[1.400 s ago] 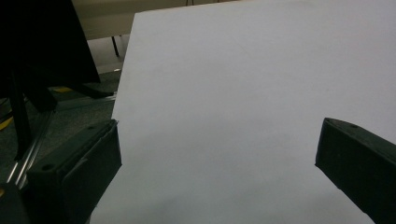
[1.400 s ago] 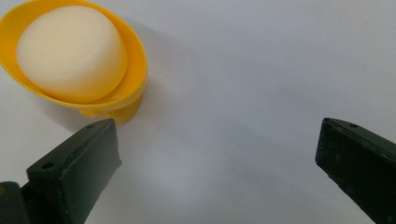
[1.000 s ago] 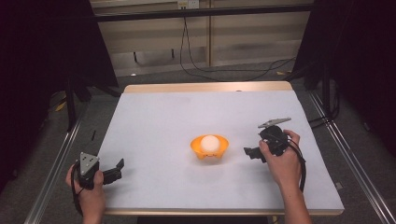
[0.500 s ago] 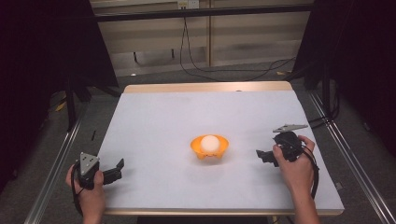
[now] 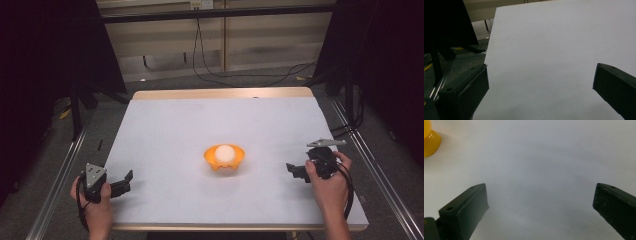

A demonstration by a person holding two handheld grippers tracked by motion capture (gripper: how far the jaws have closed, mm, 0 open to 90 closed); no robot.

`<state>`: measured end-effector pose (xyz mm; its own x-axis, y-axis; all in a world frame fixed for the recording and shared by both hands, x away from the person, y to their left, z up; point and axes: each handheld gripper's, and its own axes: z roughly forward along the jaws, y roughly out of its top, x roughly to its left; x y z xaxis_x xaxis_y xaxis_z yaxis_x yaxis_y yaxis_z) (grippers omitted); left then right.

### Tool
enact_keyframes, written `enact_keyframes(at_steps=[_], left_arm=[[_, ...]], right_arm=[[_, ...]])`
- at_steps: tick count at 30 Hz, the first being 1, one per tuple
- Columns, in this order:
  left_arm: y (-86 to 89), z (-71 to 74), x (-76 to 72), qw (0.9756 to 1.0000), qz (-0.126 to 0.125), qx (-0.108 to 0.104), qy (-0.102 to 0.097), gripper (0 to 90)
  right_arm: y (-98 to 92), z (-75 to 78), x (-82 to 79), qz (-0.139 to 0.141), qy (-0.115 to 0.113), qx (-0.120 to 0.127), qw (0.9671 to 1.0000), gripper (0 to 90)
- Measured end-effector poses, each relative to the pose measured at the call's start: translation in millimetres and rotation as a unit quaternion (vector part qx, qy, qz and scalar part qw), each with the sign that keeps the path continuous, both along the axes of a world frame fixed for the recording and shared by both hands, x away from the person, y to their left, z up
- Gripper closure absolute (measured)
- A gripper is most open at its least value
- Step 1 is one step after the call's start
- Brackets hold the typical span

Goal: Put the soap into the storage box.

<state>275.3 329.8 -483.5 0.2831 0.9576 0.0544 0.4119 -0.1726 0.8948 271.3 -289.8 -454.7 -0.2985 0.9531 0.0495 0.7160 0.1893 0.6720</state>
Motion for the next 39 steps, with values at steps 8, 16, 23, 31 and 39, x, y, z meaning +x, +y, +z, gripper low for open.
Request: enact_keyframes(at_steps=[8,16,23,31,39], left_arm=[[-0.1,0.0,0.0,1.0000,0.000,0.000,0.000,0.0],[-0.1,0.0,-0.1,1.0000,-0.001,0.001,0.000,0.0],[-0.3,0.0,-0.2,1.0000,-0.001,0.001,0.000,0.0],[-0.2,0.0,-0.3,1.0000,-0.001,0.002,0.000,0.0],[0.1,0.1,-0.7,1.0000,-0.002,0.004,-0.001,0.0]], right_arm=[[-20.2,-4.3,-12.3,-0.015,-0.014,0.003,0.9998,0.0],[-37.0,-8.1,-23.1,-0.027,-0.021,0.017,0.9993,0.0],[-52.2,-13.0,-34.3,-0.041,-0.026,0.029,0.9984,0.0],[-69.3,-15.4,-47.7,-0.057,-0.039,0.039,0.9968,0.0],[-84.3,-15.7,-59.4,-0.071,-0.058,0.062,0.9939,0.0]])
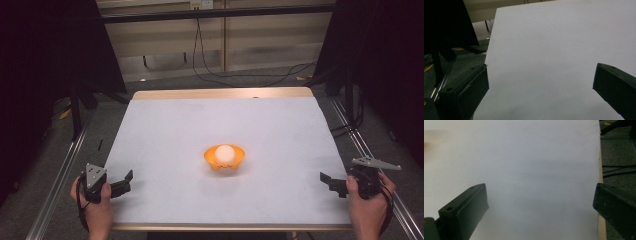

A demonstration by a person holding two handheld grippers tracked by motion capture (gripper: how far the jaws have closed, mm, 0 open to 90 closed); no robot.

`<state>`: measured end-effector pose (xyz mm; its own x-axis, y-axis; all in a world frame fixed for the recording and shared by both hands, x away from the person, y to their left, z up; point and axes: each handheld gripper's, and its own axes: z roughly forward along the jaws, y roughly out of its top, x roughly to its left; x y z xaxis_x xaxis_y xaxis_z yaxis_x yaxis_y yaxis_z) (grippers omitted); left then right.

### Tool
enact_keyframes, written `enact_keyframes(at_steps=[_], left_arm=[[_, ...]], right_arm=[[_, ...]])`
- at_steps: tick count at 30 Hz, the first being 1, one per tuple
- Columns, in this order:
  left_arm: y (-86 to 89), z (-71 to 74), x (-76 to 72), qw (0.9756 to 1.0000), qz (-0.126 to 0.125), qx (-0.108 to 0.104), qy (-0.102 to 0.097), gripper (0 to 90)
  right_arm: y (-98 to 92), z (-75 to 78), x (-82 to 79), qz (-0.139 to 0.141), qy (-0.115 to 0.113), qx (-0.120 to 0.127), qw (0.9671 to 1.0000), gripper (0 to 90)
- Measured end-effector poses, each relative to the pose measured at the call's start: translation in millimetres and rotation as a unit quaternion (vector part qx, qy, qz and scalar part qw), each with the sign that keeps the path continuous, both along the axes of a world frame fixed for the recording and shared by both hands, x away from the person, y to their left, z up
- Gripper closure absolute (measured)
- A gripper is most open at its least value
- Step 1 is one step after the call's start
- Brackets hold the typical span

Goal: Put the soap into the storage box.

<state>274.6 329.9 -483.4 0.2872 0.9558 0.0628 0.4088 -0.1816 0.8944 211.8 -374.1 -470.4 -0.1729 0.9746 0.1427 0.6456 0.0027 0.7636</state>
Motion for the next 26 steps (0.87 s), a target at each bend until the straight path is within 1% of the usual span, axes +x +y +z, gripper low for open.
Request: enact_keyframes(at_steps=[2,6,7,8,10,11,13,15,17,18,19,20,22,23,26], left_arm=[[0.1,0.0,-0.1,1.0000,0.000,0.000,0.000,0.0],[0.1,0.0,-0.1,1.0000,0.000,0.000,0.000,0.0],[0.0,0.1,-0.2,1.0000,0.001,0.001,0.000,0.0],[0.1,0.1,-0.2,1.0000,0.001,0.001,0.000,0.0],[0.0,0.0,-0.1,1.0000,0.000,0.000,0.000,0.0],[0.0,0.0,-0.1,1.0000,0.000,0.000,0.000,0.0],[0.4,0.2,0.0,1.0000,0.000,0.002,0.000,0.0],[0.3,0.2,0.2,1.0000,0.001,0.000,0.001,0.0],[0.0,-0.1,0.8,1.0000,0.002,-0.004,0.001,0.0],[0.0,-0.1,0.8,1.0000,0.003,-0.005,0.001,0.0],[0.0,-0.1,0.8,1.0000,0.003,-0.005,0.001,0.0],[0.6,0.1,0.6,1.0000,0.002,-0.002,0.002,0.0],[0.8,0.1,0.8,1.0000,0.000,-0.003,0.003,0.0],[0.0,0.0,0.7,1.0000,0.002,-0.003,0.002,0.0],[-0.1,0.0,0.5,1.0000,0.002,-0.002,0.001,0.0]], right_arm=[[-6.3,0.2,-4.7,-0.006,-0.006,0.004,1.0000,0.0],[-11.7,-0.3,-9.9,-0.010,-0.013,0.008,0.9998,0.0],[-15.1,-0.8,-13.8,-0.012,-0.021,0.013,0.9996,0.0],[-15.1,-0.8,-13.8,-0.012,-0.021,0.013,0.9996,0.0],[-18.8,-1.4,-19.0,-0.013,-0.035,0.025,0.9990,0.0],[-18.8,-1.4,-19.0,-0.013,-0.035,0.025,0.9990,0.0],[-20.0,-3.2,-23.3,-0.015,-0.057,0.036,0.9976,0.0],[-19.1,-6.0,-25.5,-0.013,-0.069,0.044,0.9965,0.0],[-16.5,-8.9,-25.6,-0.013,-0.070,0.040,0.9967,0.3],[-15.2,-9.1,-25.7,-0.012,-0.070,0.031,0.9970,0.7],[-15.2,-9.1,-25.7,-0.012,-0.070,0.031,0.9970,0.7],[-13.1,-8.6,-28.3,-0.012,-0.080,0.027,0.9963,1.2],[-13.0,-9.3,-29.3,-0.012,-0.083,0.027,0.9961,1.3],[-12.5,-10.9,-30.0,-0.012,-0.080,0.025,0.9964,1.2],[-11.6,-9.5,-31.0,-0.010,-0.083,0.022,0.9963,1.3]])
